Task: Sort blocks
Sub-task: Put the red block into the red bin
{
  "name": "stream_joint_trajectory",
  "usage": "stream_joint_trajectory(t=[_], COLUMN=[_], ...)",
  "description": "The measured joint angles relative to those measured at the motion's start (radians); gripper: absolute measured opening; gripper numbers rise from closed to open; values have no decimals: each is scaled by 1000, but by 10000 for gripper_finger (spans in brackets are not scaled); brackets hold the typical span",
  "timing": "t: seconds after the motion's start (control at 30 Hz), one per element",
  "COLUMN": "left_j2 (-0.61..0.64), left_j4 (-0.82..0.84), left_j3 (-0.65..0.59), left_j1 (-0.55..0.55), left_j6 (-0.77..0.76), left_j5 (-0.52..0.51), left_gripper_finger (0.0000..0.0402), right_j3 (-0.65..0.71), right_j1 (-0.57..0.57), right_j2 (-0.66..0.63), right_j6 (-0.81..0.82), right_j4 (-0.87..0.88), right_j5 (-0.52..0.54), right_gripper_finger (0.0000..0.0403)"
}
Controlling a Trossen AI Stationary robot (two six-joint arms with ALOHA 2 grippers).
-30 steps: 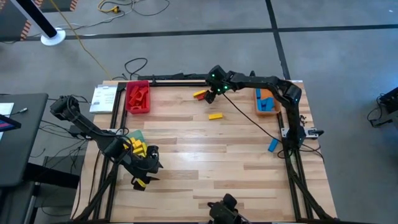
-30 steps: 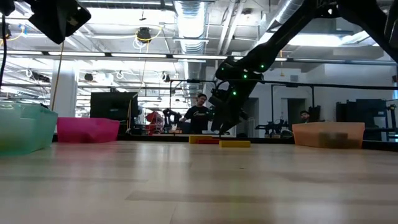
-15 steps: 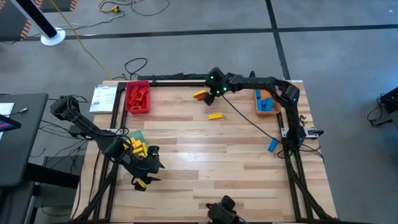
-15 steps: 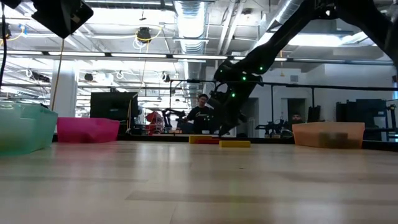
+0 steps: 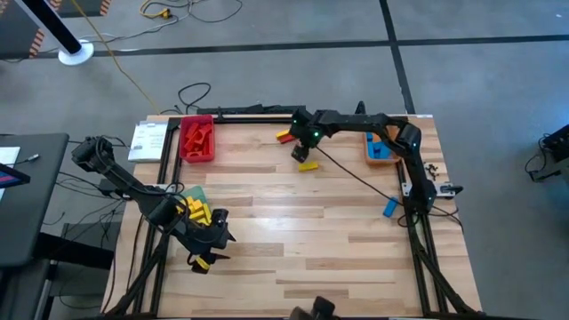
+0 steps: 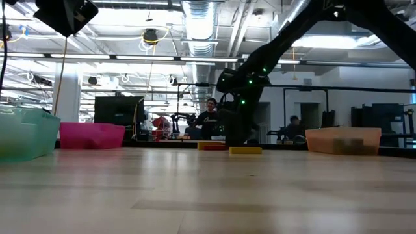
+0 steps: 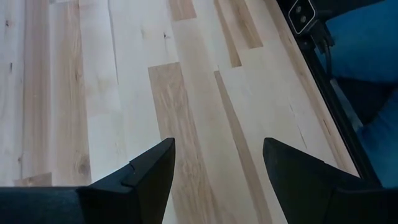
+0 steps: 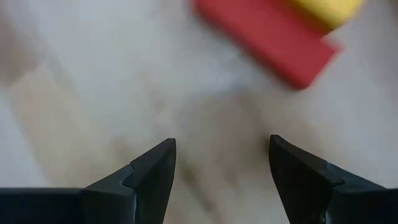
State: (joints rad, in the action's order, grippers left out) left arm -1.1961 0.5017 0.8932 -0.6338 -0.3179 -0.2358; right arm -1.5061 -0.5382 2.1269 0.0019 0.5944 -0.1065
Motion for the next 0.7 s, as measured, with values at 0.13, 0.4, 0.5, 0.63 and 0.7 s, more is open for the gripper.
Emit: stream_joint_trajectory(t=[0.13, 0.4, 0.5, 0.63, 0.7], left_j2=[0, 0, 0, 0, 0], left_j4=[0, 0, 0, 0, 0], left_j3=[0, 0, 0, 0, 0], left_j1=[0, 0, 0, 0, 0], left_j6=[1, -10, -14, -13, -6], left_j5=[-4, -7, -9, -10, -14], left_gripper_finger=[238, 238, 238, 238, 238], right_j3=[-34, -59, -59, -59, -57], right_j1=[35, 18, 3, -41, -58], right_j2=[1, 2, 2, 22, 29], right_j6=[-60, -59, -55, -3, 15], right_j4=[72, -127, -162, -192, -193], right_j5=[39, 67, 49, -38, -63], right_gripper_finger=[269, 269, 269, 269, 269])
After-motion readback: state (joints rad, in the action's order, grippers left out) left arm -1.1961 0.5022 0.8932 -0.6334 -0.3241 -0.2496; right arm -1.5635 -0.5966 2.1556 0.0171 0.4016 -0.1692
